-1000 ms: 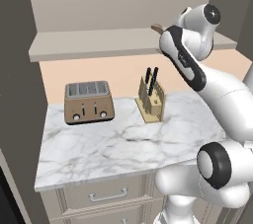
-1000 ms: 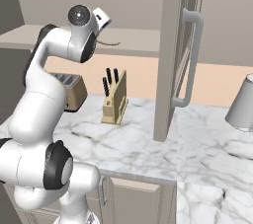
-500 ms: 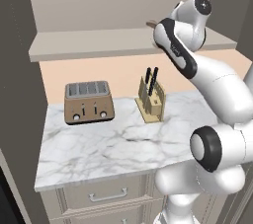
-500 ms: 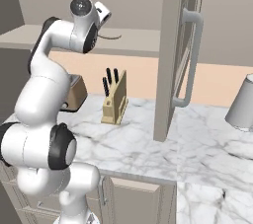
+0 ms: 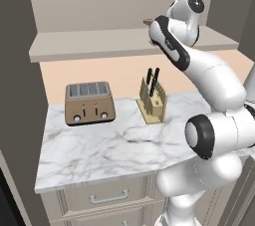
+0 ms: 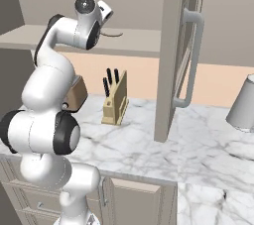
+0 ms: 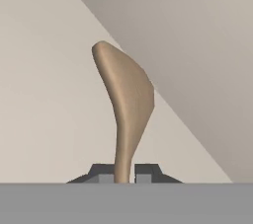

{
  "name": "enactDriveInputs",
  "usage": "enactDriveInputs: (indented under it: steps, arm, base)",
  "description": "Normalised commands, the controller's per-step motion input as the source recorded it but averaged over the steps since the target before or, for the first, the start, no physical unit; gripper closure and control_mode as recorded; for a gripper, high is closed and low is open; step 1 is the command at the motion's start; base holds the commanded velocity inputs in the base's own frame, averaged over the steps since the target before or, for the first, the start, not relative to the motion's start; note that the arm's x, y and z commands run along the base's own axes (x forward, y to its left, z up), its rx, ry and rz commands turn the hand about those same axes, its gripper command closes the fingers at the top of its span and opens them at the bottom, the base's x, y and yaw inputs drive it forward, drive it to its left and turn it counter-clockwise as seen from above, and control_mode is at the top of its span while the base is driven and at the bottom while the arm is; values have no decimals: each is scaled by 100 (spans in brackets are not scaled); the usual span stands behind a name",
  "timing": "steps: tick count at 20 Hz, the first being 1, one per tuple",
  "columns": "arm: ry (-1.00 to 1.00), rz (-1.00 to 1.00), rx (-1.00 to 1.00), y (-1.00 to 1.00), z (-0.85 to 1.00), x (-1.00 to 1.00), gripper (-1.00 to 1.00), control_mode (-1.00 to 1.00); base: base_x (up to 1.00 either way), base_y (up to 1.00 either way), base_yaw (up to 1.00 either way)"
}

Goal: Organize the utensils by type. Pick up the wooden spoons from the counter and place them in the open cabinet. Then pick up the metallic utensils from the counter and place them in the open drawer.

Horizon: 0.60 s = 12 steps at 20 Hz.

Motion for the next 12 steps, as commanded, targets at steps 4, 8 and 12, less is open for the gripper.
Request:
enactDriveInputs:
  steps: [4, 8, 12]
  arm:
    - [0, 3, 0, 0, 0, 34, 100, -100]
    - [0, 2, 0, 0, 0, 31, 100, -100]
    - [0, 1, 0, 2, 0, 21, -100, -100]
  base:
    - [0, 0, 0]
    - [0, 0, 0]
    - [0, 0, 0]
